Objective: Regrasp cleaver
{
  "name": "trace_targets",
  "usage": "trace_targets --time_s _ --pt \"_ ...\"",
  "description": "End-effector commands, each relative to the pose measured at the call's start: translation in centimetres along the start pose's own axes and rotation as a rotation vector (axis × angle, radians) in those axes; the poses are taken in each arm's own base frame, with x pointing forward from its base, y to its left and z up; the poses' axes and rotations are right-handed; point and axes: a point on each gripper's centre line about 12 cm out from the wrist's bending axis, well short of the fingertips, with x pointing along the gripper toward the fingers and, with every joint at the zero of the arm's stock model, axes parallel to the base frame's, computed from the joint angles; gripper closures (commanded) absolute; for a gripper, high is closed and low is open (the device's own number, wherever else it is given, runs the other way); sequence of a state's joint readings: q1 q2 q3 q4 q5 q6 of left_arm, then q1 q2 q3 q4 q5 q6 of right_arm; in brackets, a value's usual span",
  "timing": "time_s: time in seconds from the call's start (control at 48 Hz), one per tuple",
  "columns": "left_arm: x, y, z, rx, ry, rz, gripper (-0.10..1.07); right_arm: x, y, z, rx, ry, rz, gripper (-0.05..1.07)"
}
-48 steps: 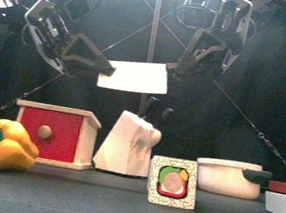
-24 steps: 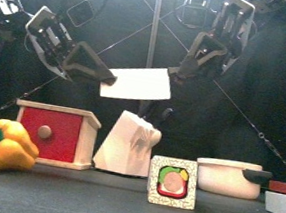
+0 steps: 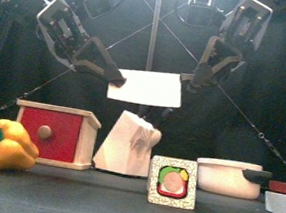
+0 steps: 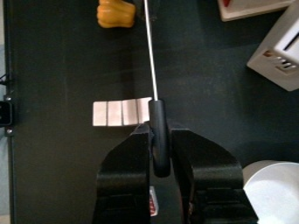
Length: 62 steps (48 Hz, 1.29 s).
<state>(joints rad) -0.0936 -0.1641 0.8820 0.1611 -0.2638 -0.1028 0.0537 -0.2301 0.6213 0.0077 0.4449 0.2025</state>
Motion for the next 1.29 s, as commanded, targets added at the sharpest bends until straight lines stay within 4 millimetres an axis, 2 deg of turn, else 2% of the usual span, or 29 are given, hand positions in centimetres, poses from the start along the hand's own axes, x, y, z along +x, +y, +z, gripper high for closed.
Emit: trace_targets --time_s 0.0,0.146,0.333,0.479,0.708,1.271 --pt "0.2 -1.3 1.3 0.021 -0.014 -0.026 0.8 -1.2 0.6 0.7 0.024 -0.038 0.021 0.66" --pt "0.5 -1.4 1.4 0.009 -0.055 -0.02 0.8 -1.3 0.9 0.1 0.099 -0.03 0.018 0.66" --pt "1.0 -1.3 1.3 -0.031 -0.058 0.002 0.8 -1.5 1.8 -0.9 0.069 -0.034 -0.017 0.66" --pt "1.4 -2.3 0.9 -0.014 -0.048 -0.01 0.8 -1.4 2.5 -1.5 0.055 -0.044 -0.047 0.66" --pt "2.5 -2.3 -0.2 0.017 -0.012 0.01 0.8 -1.1 2.5 -2.8 0.031 -0.044 -0.102 0.67" --pt "3.4 -2.7 -1.0 0.04 0.017 0.009 0.8 -0.2 2.5 -3.6 0.035 -0.023 -0.117 0.68"
